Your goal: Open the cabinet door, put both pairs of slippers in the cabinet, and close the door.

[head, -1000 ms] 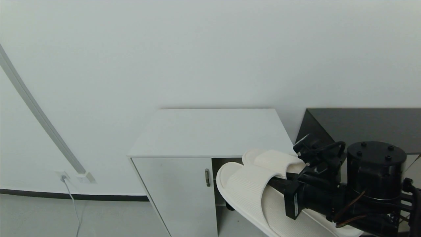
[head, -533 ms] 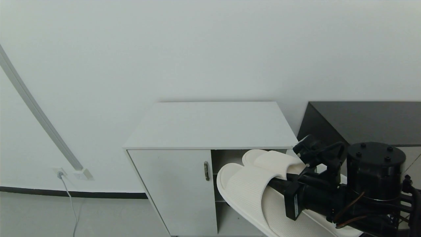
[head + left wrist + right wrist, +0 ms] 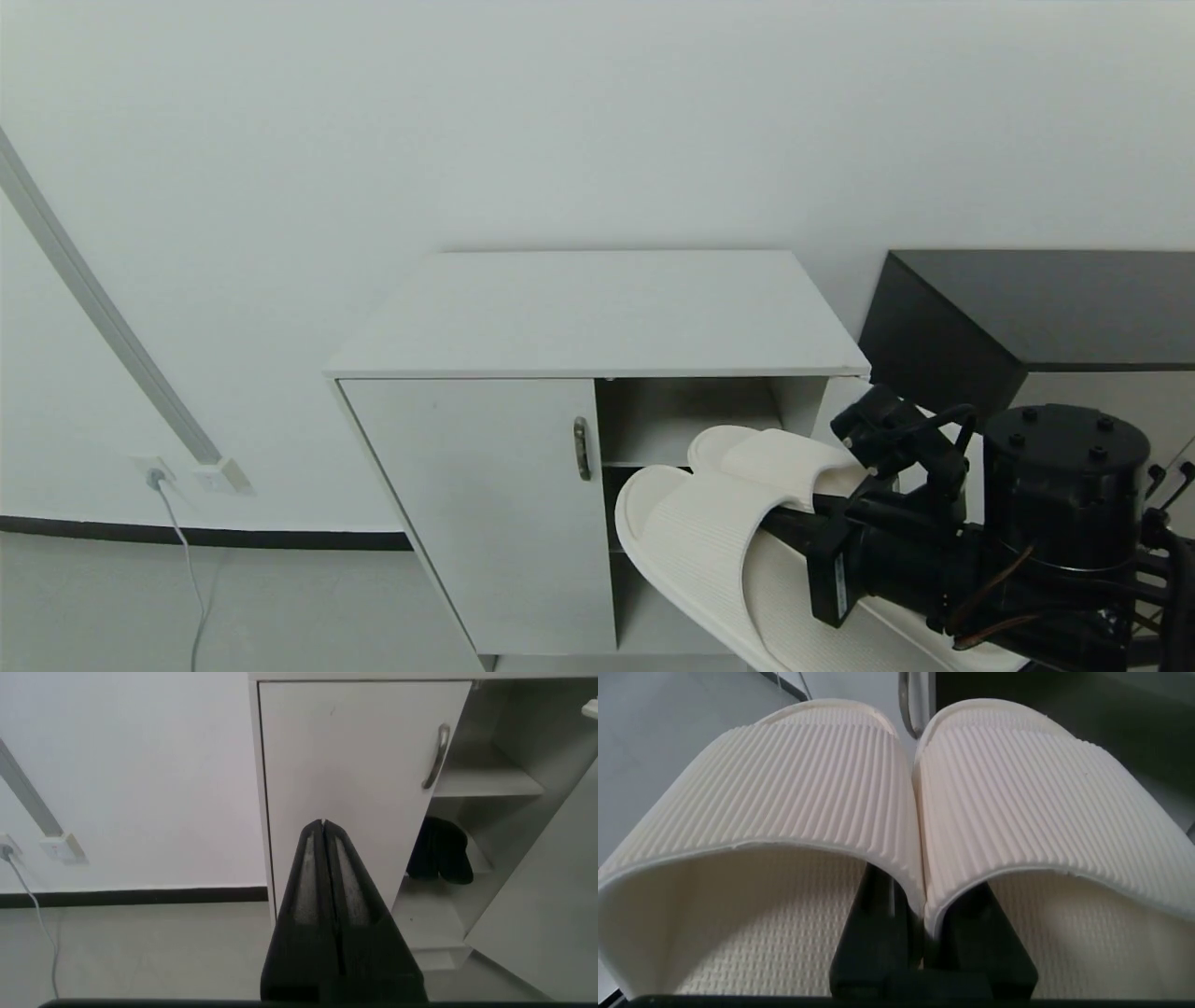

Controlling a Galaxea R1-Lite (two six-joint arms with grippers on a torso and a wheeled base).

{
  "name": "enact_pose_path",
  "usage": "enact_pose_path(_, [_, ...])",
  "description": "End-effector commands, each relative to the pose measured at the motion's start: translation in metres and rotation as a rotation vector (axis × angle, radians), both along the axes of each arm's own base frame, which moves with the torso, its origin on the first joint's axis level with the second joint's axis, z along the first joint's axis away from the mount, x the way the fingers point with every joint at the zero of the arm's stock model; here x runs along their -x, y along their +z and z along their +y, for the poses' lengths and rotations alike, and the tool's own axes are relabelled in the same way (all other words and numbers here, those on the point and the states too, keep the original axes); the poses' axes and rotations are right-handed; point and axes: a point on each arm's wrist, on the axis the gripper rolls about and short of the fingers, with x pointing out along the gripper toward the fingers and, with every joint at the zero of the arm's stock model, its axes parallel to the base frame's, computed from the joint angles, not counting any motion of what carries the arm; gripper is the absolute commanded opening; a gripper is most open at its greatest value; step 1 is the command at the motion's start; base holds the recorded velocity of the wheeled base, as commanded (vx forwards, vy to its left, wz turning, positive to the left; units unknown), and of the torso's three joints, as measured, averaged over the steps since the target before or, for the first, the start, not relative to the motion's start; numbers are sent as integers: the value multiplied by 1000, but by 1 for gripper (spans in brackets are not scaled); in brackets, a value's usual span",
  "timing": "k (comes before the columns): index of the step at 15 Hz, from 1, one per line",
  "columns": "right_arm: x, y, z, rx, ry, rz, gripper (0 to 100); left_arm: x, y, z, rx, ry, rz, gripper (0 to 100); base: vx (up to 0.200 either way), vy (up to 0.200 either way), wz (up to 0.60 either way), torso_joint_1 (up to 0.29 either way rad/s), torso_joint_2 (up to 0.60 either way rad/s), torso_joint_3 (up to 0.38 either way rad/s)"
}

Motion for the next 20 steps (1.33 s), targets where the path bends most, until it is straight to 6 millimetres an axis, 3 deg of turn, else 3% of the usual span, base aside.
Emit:
enact_pose_path(1, [0, -1, 0, 1, 1, 4, 0, 0, 0, 0, 0, 0, 1, 0, 0, 0, 0, -203, 535, 310])
enact_pose_path(12, [-1, -5, 1, 12, 6, 14, 0, 0, 0, 0, 0, 0, 1, 0, 0, 0, 0, -177, 503, 321])
enact_pose_path(20, [0, -13, 3, 18, 17, 22, 0, 0, 0, 0, 0, 0, 1, 0, 0, 0, 0, -102, 459, 352])
